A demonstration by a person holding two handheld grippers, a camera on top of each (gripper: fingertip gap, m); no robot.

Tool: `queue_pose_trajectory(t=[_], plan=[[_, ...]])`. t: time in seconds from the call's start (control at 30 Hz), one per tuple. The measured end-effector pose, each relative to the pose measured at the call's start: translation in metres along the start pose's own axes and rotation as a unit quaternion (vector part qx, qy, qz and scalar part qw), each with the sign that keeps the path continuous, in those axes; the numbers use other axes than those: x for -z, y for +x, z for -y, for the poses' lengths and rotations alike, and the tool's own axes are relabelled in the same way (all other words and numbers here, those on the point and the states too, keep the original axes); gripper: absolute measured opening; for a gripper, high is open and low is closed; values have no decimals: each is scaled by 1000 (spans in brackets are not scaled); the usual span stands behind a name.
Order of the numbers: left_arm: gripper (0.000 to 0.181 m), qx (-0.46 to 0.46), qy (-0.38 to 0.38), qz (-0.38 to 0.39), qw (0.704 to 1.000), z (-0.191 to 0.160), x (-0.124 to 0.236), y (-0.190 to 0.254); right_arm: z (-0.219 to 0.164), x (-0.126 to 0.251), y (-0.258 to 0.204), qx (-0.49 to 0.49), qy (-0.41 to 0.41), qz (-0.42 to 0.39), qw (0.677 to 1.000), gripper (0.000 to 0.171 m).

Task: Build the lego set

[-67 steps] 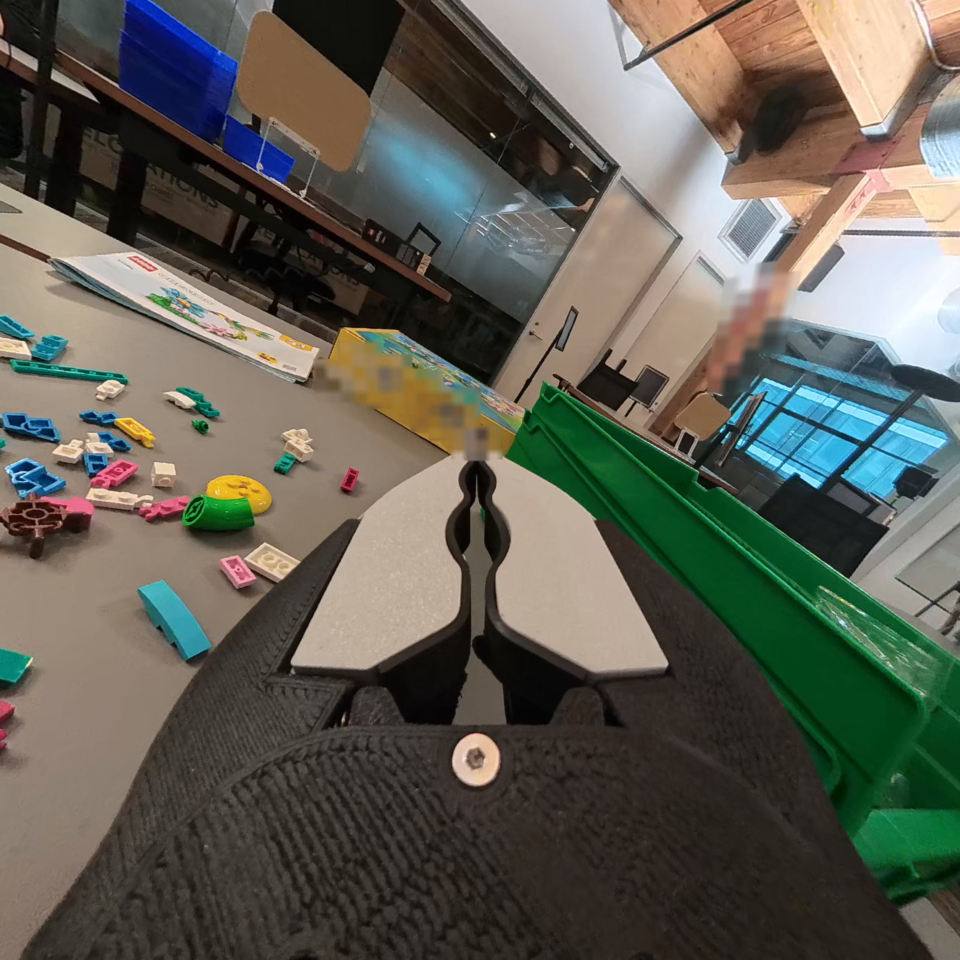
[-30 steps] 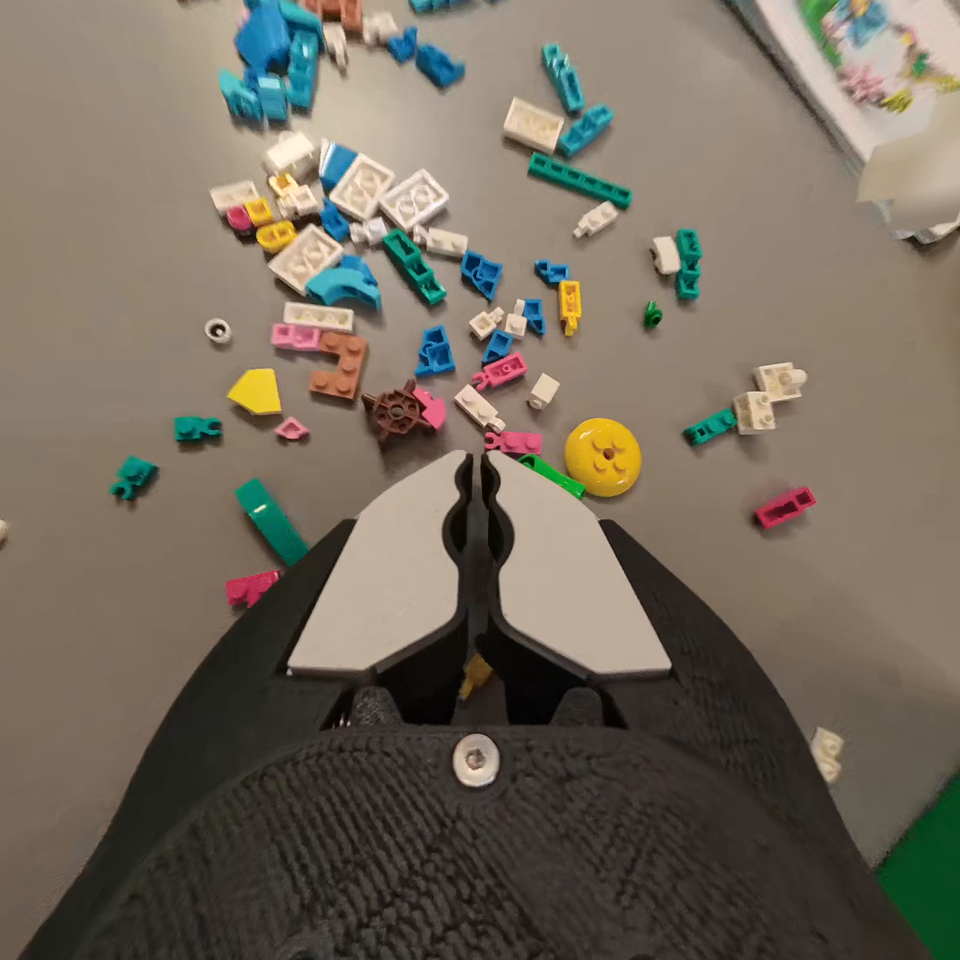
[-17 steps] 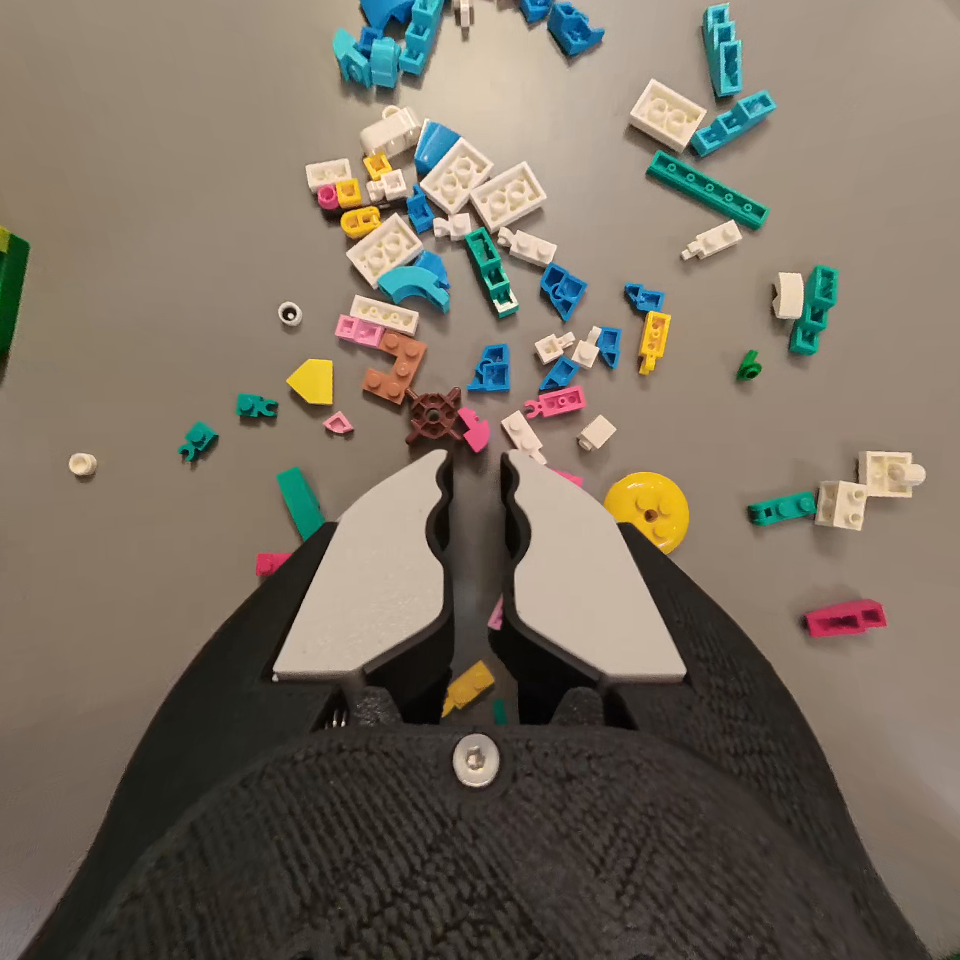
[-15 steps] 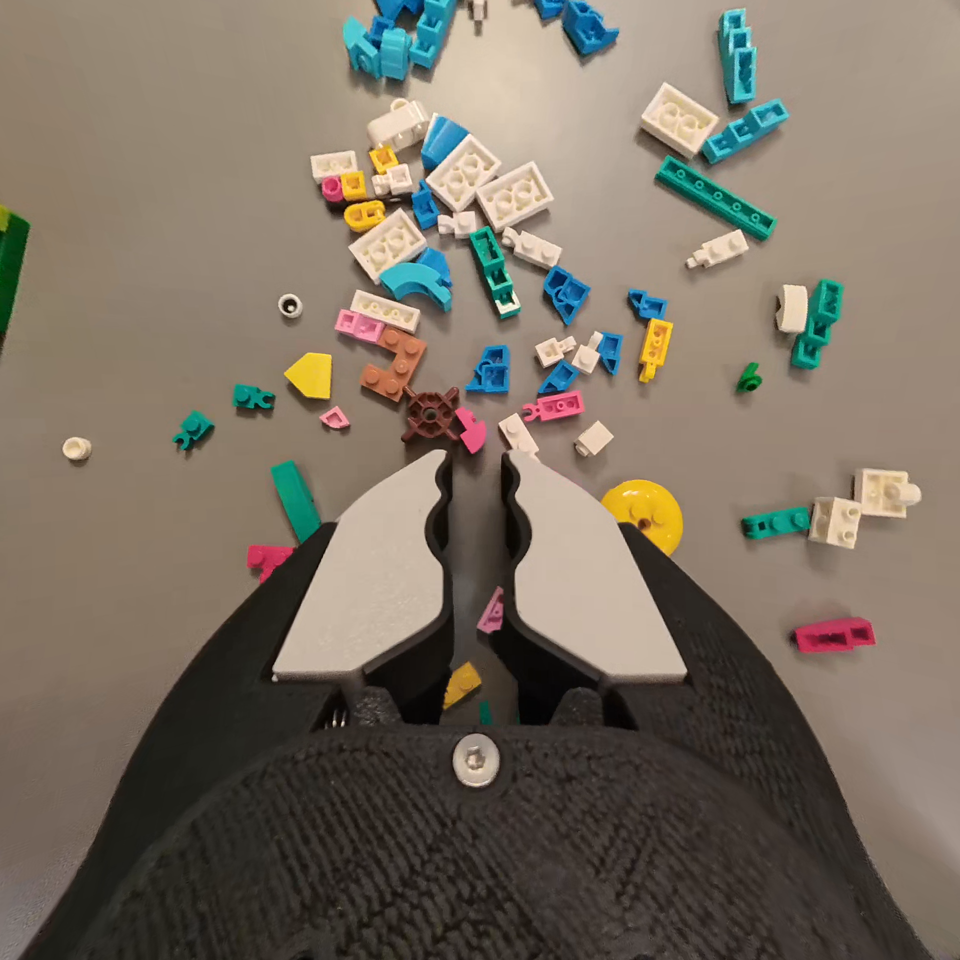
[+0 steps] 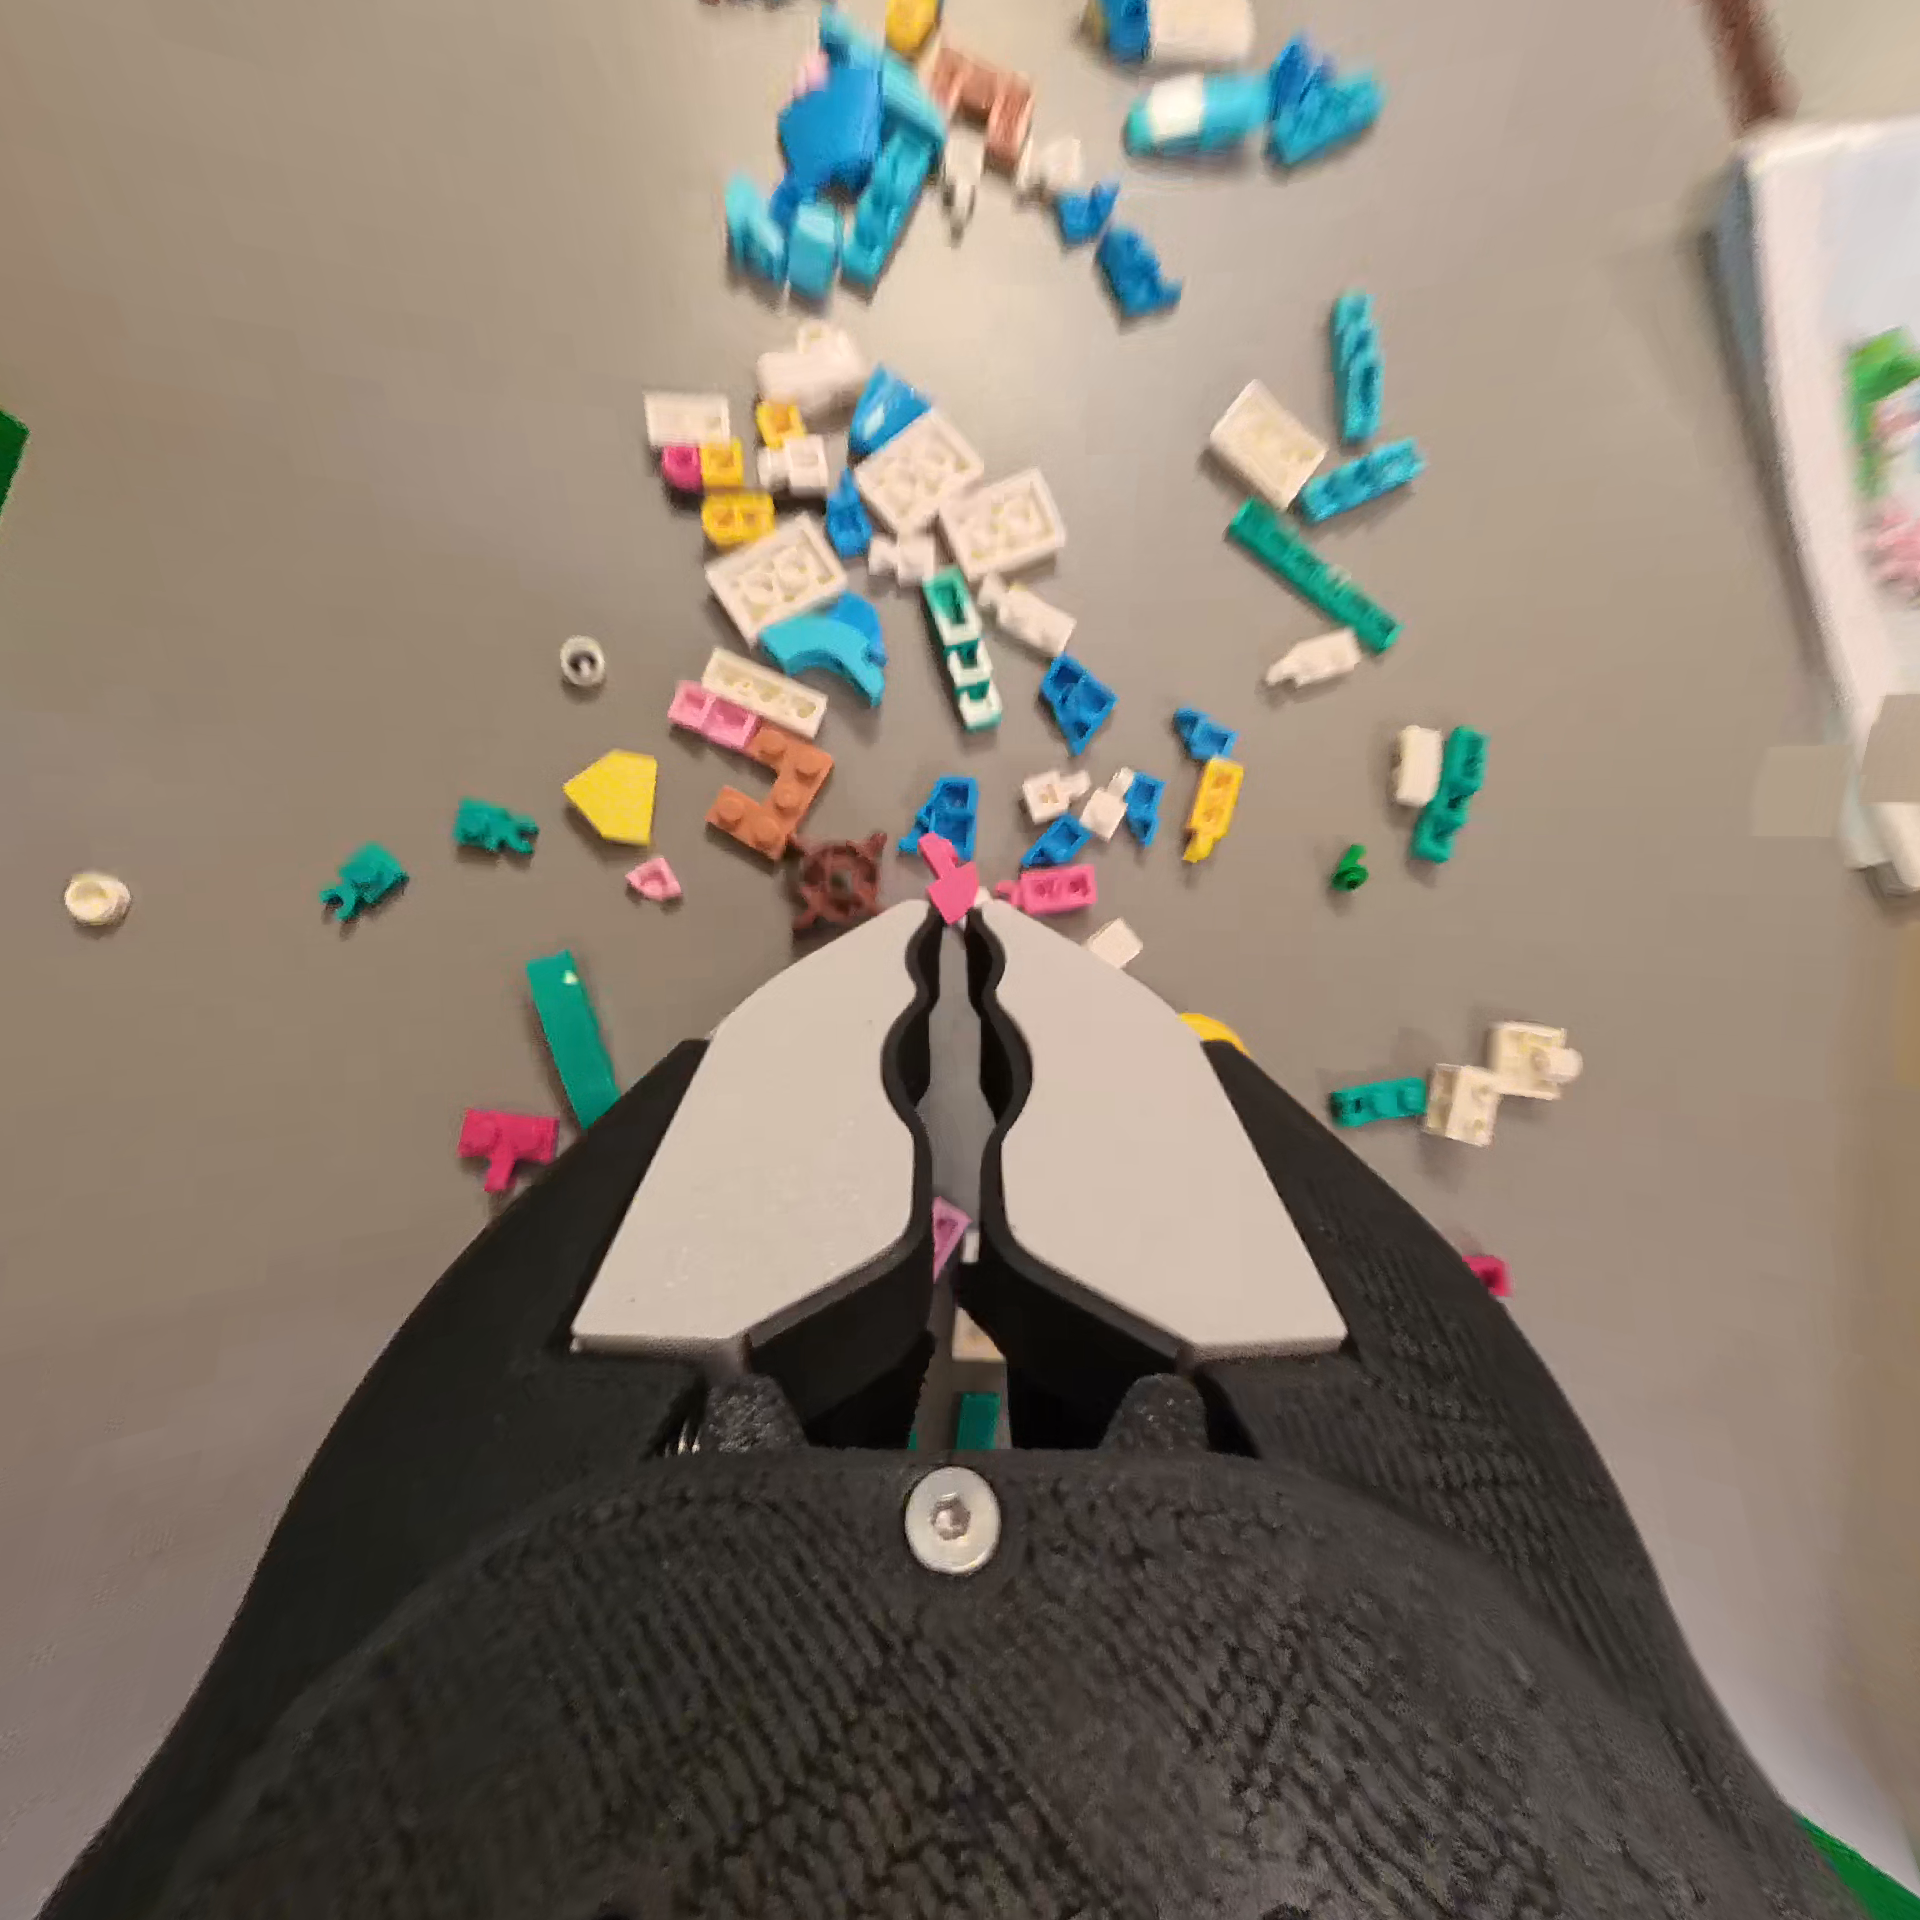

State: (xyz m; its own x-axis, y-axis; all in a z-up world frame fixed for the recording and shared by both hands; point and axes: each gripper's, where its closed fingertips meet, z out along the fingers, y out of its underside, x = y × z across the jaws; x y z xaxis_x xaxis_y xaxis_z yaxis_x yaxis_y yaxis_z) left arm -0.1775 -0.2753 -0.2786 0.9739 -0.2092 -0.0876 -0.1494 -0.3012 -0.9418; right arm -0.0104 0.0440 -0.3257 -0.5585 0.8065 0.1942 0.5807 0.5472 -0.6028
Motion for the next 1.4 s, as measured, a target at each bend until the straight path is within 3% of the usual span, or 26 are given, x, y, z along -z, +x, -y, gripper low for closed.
queue_pose_trajectory(t=[0.2, 0.37, 0.5, 0.83, 1.2, 1.4], plan=[[8, 137, 12, -73, 988, 8, -8, 19, 122, 3, -28, 143, 86, -162, 973, 2], [8, 199, 11, -121, 972, 9, -11, 31, 230, -18, -94, 312, 148, -205, 916, 2], [8, 208, -3, -152, 966, 10, -10, 42, 276, -35, -128, 415, 167, -219, 867, 2], [8, 212, -36, -183, 959, 8, -7, 56, 301, -79, -163, 525, 114, -202, 819, 2], [8, 150, -54, -156, 975, 2, -8, 55, 299, -84, -170, 613, 52, -232, 754, 2], [8, 124, -57, -154, 979, 2, -8, 58, 299, -82, -173, 616, 60, -233, 750, 2]])
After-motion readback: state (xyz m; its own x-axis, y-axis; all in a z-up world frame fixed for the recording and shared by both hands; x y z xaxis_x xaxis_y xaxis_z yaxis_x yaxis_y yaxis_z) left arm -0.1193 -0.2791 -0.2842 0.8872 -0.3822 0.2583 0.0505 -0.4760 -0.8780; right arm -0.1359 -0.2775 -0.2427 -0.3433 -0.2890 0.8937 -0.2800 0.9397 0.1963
